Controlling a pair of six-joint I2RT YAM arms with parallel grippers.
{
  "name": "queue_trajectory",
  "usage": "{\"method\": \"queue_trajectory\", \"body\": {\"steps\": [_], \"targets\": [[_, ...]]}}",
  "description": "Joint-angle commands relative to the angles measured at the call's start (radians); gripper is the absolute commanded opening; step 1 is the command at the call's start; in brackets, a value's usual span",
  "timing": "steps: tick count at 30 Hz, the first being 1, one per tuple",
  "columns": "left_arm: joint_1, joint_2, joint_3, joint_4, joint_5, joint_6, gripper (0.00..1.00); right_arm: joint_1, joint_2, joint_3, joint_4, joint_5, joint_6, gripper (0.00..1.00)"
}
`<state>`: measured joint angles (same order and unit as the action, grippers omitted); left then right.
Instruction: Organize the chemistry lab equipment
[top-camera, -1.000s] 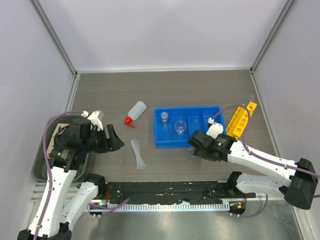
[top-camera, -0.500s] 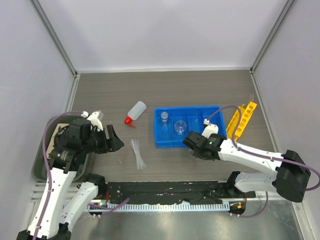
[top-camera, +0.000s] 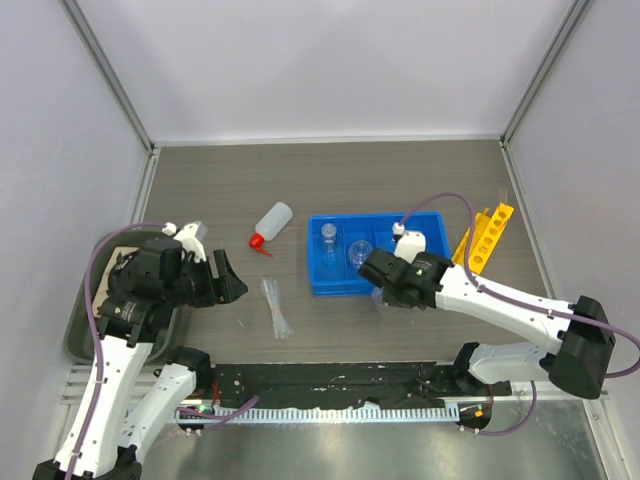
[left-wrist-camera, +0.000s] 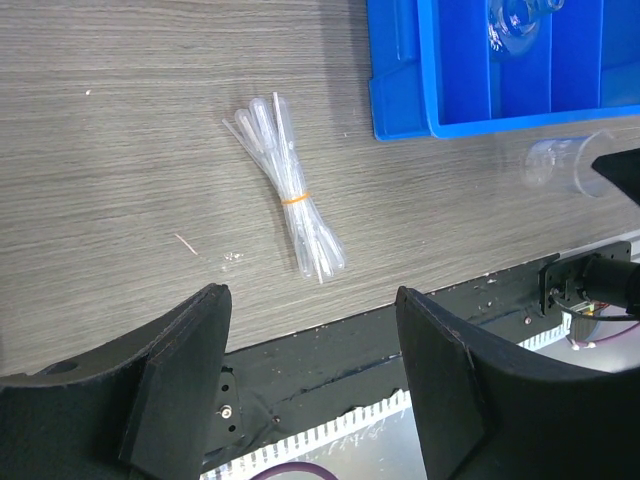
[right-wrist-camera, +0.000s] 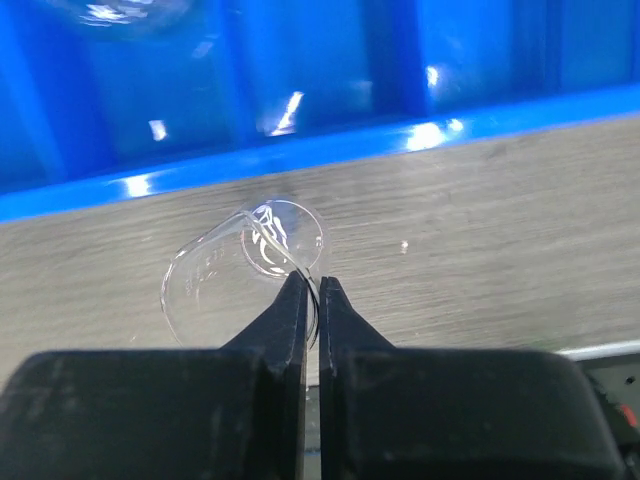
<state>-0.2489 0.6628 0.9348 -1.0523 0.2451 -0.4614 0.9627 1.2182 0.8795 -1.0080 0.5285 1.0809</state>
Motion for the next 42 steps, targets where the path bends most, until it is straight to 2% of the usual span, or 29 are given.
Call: {"method": "queue_trajectory", "body": {"steps": [1,7,8,10,14,16,20,27,34,35,38,42], "targets": [[-0.004,-0.005,0.015,0.014,-0.004,0.02,0.71,0.03,0.023,0.217,-0.059,-0.031,-0.259,0.01],[-0.007,0.003,0.027,0.003,-0.013,0.024,0.71,0.042,0.164,0.542,-0.15,-0.082,-0.502,0.01],[-0.007,0.001,0.032,-0.001,-0.017,0.026,0.71,0.042,0.231,0.643,-0.159,-0.07,-0.598,0.01],[-0.006,0.001,0.036,-0.003,-0.018,0.024,0.71,0.042,0.274,0.726,-0.159,-0.064,-0.674,0.01],[-0.009,0.004,0.039,-0.011,-0.026,0.029,0.71,0.041,0.363,0.792,-0.126,-0.047,-0.872,0.01],[-0.013,0.004,0.038,-0.012,-0.03,0.03,0.71,0.027,0.412,0.82,-0.121,-0.041,-0.92,0.01],[-0.013,0.009,0.036,-0.009,-0.032,0.03,0.71,0.002,0.457,0.799,-0.038,-0.111,-1.108,0.01],[-0.016,0.011,0.022,0.0,-0.036,0.032,0.71,-0.018,0.469,0.744,0.103,-0.226,-1.286,0.01],[-0.024,0.014,0.027,-0.002,-0.046,0.035,0.71,-0.097,0.515,0.736,0.126,-0.487,-1.394,0.01],[-0.023,0.015,0.025,-0.002,-0.046,0.033,0.71,-0.129,0.523,0.734,0.123,-0.598,-1.409,0.01],[-0.024,0.017,0.027,-0.002,-0.053,0.035,0.71,-0.188,0.543,0.725,0.123,-0.735,-1.447,0.01],[-0.024,0.023,0.027,0.0,-0.056,0.035,0.71,-0.223,0.561,0.695,0.144,-0.797,-1.497,0.01]]}}
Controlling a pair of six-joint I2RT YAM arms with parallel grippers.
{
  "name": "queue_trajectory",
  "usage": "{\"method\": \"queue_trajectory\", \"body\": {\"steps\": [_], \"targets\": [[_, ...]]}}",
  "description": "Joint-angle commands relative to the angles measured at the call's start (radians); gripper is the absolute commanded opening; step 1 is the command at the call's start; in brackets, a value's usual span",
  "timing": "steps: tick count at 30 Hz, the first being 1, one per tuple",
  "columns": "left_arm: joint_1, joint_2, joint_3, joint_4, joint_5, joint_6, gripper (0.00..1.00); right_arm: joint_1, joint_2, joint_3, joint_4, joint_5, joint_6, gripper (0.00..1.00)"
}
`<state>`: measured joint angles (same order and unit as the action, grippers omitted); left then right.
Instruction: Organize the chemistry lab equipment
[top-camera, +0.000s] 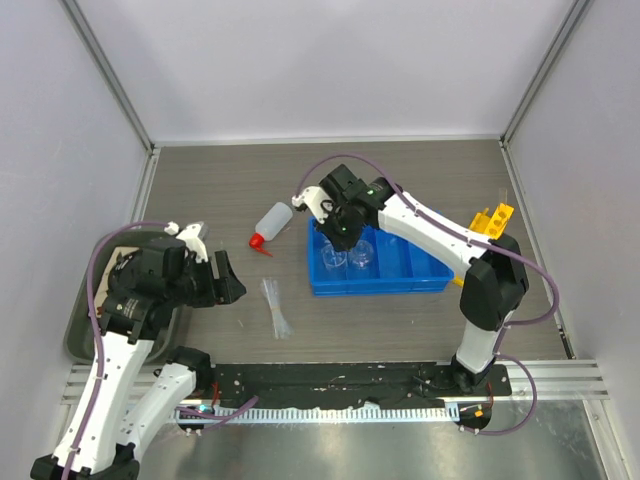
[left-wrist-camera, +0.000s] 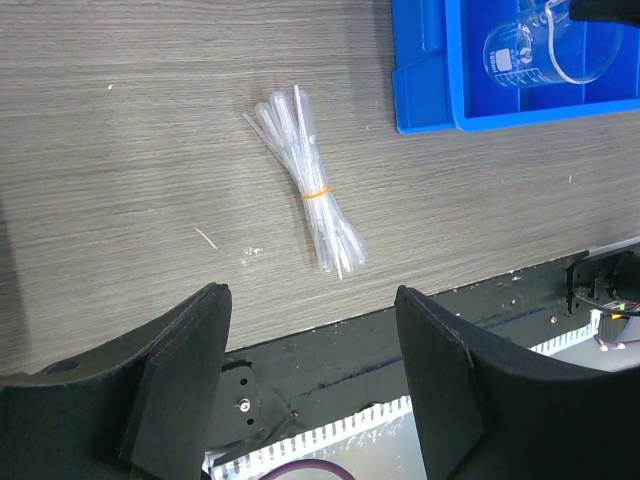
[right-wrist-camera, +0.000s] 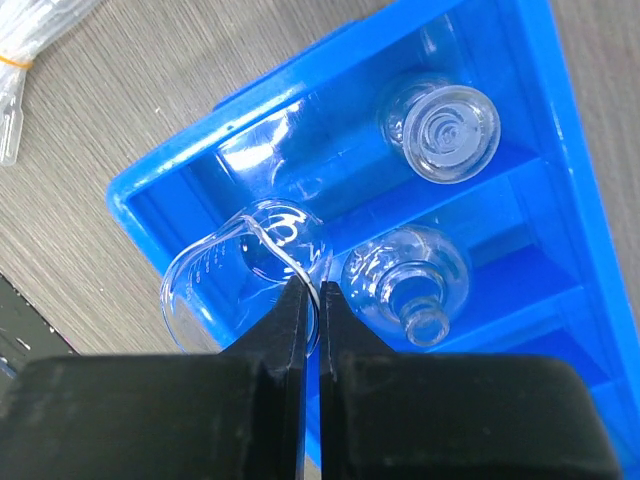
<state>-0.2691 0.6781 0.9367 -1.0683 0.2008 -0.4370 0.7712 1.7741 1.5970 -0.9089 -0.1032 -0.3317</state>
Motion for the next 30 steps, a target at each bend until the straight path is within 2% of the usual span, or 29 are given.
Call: {"method": "queue_trajectory", "body": {"steps": [1,15,24,30], "targets": [[-0.004,0.008,0.025,0.018,-0.014,0.012,0.71,-0.039,0.007,-0.034,0.07,-0.18,-0.084,0.01],[-0.004,0.014,0.028,0.016,-0.021,0.012,0.71,-0.066,0.061,-0.104,0.217,-0.23,-0.076,0.01],[-0.004,0.017,0.031,0.01,-0.029,0.014,0.71,-0.064,0.061,-0.104,0.26,-0.092,-0.033,0.01],[-0.004,0.023,0.039,0.005,-0.037,0.012,0.71,-0.064,0.071,-0.115,0.274,-0.081,-0.027,0.01]]}}
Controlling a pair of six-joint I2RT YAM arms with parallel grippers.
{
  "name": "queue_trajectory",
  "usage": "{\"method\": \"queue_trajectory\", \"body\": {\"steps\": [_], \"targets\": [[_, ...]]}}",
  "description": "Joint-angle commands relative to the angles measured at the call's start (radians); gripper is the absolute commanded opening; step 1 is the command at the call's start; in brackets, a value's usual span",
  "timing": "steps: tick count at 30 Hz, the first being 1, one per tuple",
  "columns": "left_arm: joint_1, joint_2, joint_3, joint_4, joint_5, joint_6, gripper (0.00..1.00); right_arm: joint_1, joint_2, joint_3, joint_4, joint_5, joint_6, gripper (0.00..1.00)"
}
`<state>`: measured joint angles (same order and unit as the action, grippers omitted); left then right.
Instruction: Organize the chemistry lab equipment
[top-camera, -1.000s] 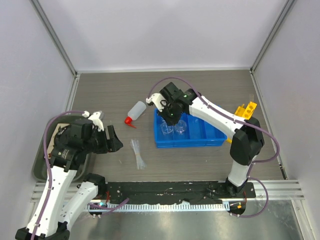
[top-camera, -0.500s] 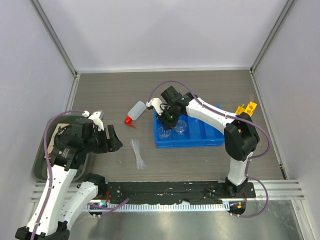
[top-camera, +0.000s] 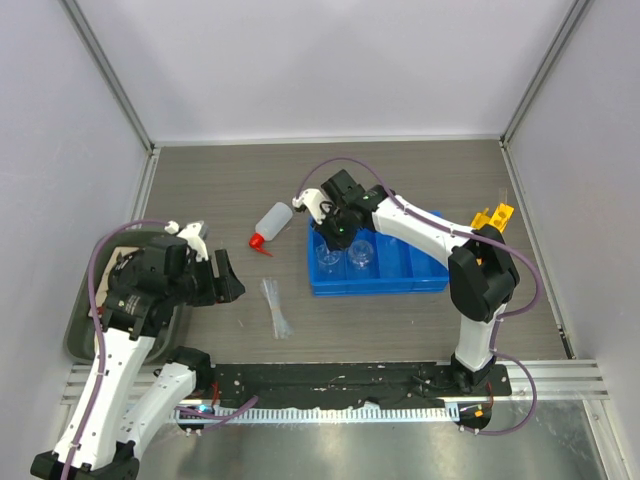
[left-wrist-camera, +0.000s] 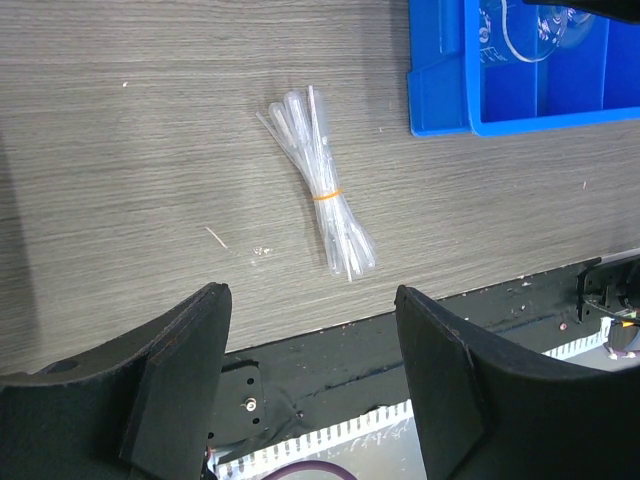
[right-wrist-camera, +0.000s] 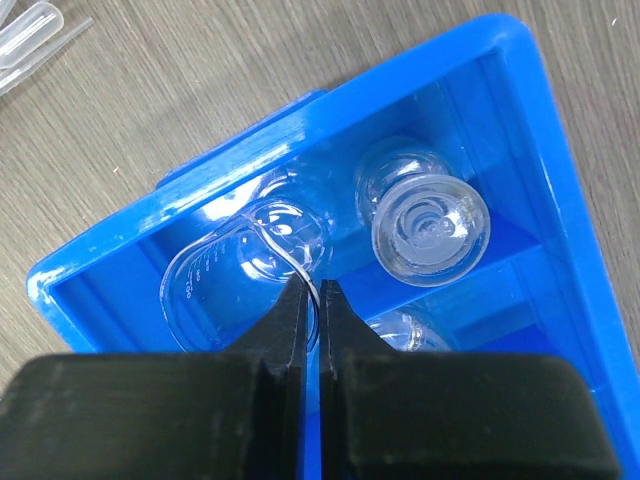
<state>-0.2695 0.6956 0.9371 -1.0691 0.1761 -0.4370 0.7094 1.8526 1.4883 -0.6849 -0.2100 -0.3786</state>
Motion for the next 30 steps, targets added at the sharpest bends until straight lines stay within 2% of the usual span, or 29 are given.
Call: {"method": "queue_trajectory", "body": {"steps": [1,8,24,30], "targets": [[-0.004,0.005,0.042,0.005,-0.013,0.011,0.71,-0.004,-0.003,-0.008,0.053,0.024,0.02,0.02],[-0.004,0.013,0.051,-0.003,-0.015,0.012,0.71,-0.002,0.019,-0.033,0.067,0.009,0.044,0.06],[-0.004,0.01,0.054,-0.006,-0.012,0.004,0.71,-0.002,-0.032,-0.089,0.071,0.014,0.056,0.37],[-0.004,0.004,0.06,-0.012,-0.012,0.003,0.71,-0.002,-0.061,-0.039,0.041,0.02,0.063,0.39]]}}
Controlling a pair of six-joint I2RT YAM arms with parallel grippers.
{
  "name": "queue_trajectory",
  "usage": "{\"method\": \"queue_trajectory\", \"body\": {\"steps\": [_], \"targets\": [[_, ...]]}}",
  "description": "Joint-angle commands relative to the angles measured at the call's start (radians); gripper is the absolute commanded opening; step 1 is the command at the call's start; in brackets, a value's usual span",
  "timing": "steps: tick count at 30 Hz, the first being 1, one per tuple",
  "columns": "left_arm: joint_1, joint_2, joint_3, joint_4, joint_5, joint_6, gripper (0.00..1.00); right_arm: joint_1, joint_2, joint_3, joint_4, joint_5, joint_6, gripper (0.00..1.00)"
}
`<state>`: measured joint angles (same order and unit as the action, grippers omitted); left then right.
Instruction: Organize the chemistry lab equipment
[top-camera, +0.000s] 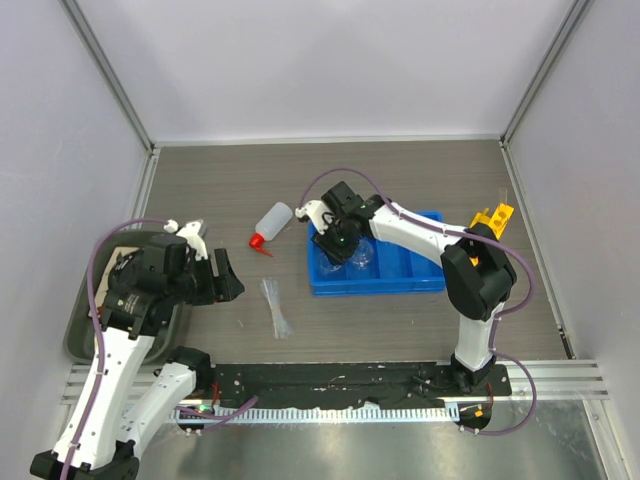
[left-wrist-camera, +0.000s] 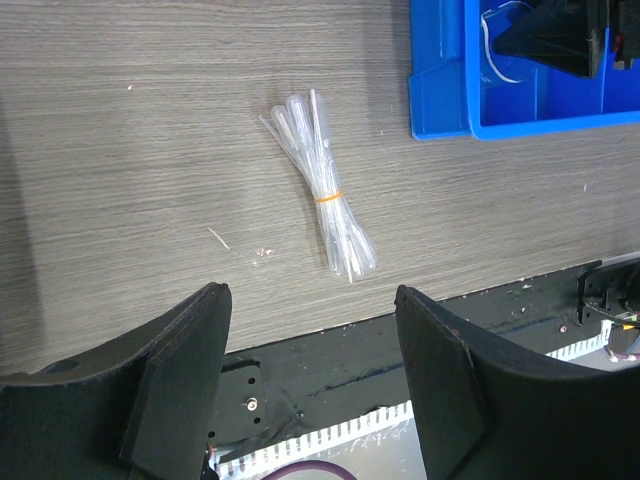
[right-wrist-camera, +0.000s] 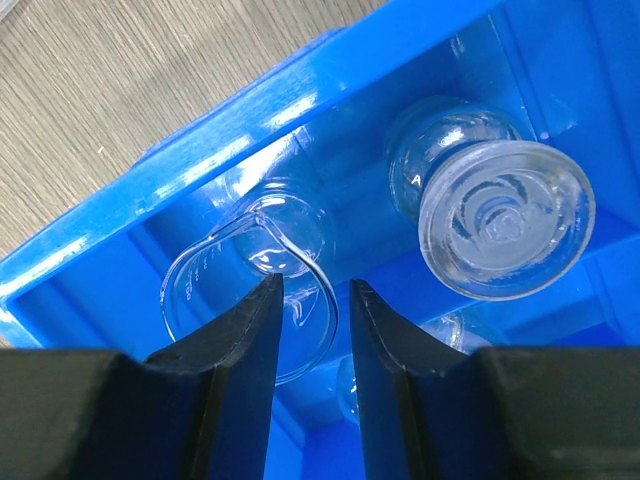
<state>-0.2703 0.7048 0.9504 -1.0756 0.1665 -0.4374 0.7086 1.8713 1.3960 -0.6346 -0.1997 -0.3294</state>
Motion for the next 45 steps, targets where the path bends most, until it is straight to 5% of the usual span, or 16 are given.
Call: {"method": "queue_trajectory", "body": {"steps": [1,14,26,33,39,45], "targets": [[-0.004,-0.004,0.047,-0.006,-0.002,0.003,0.71,-0.001,-0.083,0.063,-0.017,0.008,0.013,0.39],[-0.003,-0.005,0.065,-0.015,0.002,0.003,0.71,0.071,-0.155,0.361,-0.171,0.173,0.049,0.43],[-0.009,0.127,0.06,-0.006,-0.005,-0.078,0.61,0.395,-0.141,0.618,-0.269,0.621,0.179,0.41],[-0.163,0.245,0.045,0.08,-0.103,-0.219,0.59,0.477,-0.248,0.592,-0.258,0.825,0.315,0.42],[-0.32,0.384,-0.038,0.216,-0.203,-0.389,0.59,0.483,-0.389,0.52,-0.237,0.825,0.355,0.43],[-0.353,0.472,-0.165,0.345,-0.261,-0.541,0.6,0.494,-0.495,0.44,-0.266,0.849,0.363,0.43]]}}
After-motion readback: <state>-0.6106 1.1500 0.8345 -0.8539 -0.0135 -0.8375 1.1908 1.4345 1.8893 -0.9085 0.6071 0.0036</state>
